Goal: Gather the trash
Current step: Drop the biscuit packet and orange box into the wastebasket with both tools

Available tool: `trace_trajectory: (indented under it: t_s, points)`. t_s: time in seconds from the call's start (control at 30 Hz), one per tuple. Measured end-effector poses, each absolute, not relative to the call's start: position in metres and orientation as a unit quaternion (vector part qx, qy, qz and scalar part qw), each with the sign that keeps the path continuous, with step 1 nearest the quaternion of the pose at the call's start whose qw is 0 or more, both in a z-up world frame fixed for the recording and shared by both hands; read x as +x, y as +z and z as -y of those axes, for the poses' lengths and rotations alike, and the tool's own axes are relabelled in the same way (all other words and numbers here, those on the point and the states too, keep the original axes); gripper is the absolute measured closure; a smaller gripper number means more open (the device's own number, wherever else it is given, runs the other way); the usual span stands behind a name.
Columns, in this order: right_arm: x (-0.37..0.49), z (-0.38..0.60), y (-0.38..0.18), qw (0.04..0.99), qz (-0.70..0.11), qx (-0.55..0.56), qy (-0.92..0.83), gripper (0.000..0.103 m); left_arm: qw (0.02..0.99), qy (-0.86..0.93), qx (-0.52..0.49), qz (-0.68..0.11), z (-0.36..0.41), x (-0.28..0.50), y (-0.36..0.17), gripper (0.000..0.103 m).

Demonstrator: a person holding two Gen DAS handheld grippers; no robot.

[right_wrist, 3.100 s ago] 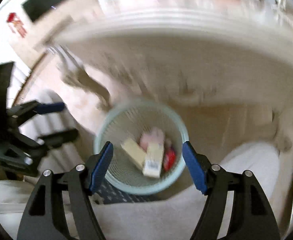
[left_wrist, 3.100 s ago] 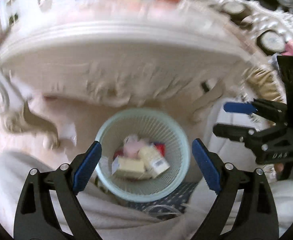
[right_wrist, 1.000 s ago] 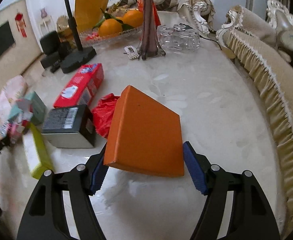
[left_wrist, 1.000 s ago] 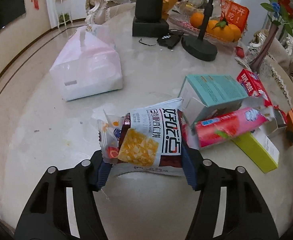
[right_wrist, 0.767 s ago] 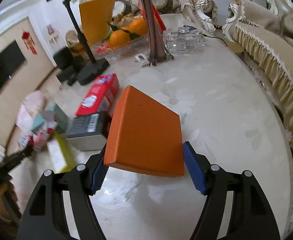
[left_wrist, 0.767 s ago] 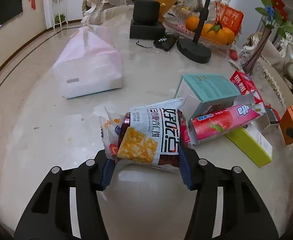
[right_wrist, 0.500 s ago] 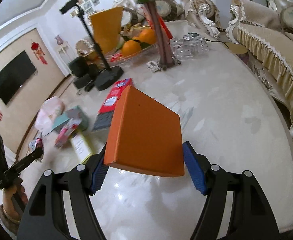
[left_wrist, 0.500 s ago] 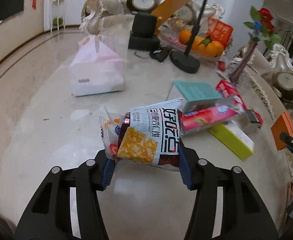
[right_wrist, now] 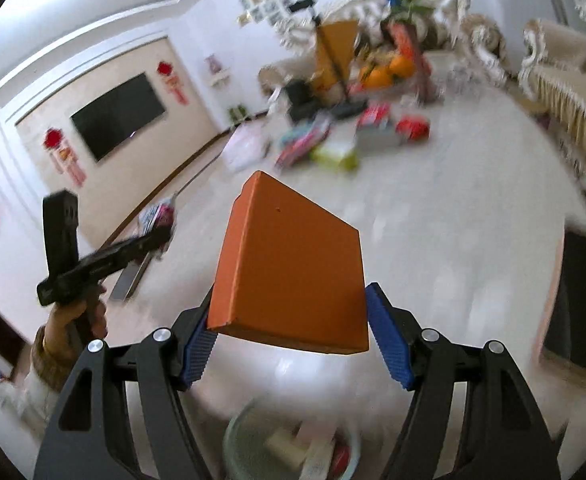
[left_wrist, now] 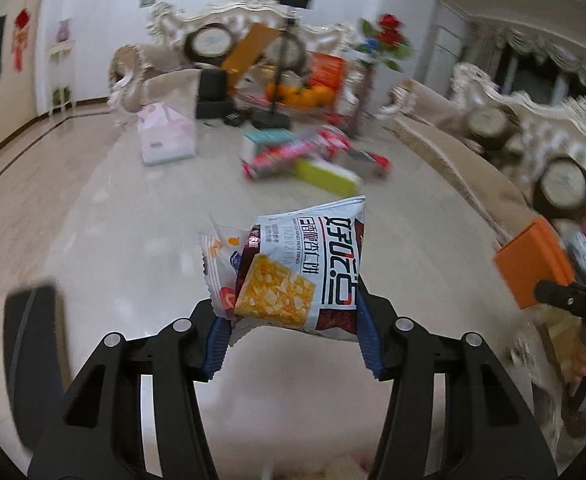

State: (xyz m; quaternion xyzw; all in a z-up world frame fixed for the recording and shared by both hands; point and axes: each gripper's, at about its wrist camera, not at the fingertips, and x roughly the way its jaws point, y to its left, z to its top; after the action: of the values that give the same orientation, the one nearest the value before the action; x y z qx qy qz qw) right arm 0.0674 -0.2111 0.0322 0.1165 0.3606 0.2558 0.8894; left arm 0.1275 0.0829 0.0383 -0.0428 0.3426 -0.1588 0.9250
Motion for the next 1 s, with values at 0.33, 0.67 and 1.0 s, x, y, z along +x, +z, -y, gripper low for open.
trace_trajectory:
  t_s: [0.33,0.67,1.0]
  points:
    - [-0.019,0.166,-0.040,0.812,-0.491,0.102,0.299,0.036,0.875,-0.202,-0.058,-0.436,-0.050,-0.007,-0.016,0.050]
    - [0.007,0.109,-0.177,0.754,-0.610,-0.028,0.242,0.036,0.777,-0.184,0.029,-0.601,-0.008,0.000,-0.172,0.050]
    - [0.008,0.109,-0.187,0.772,-0.596,-0.086,0.206,0.034,0.779,-0.146,0.019,-0.610,-0.020,0.018,-0.188,0.016]
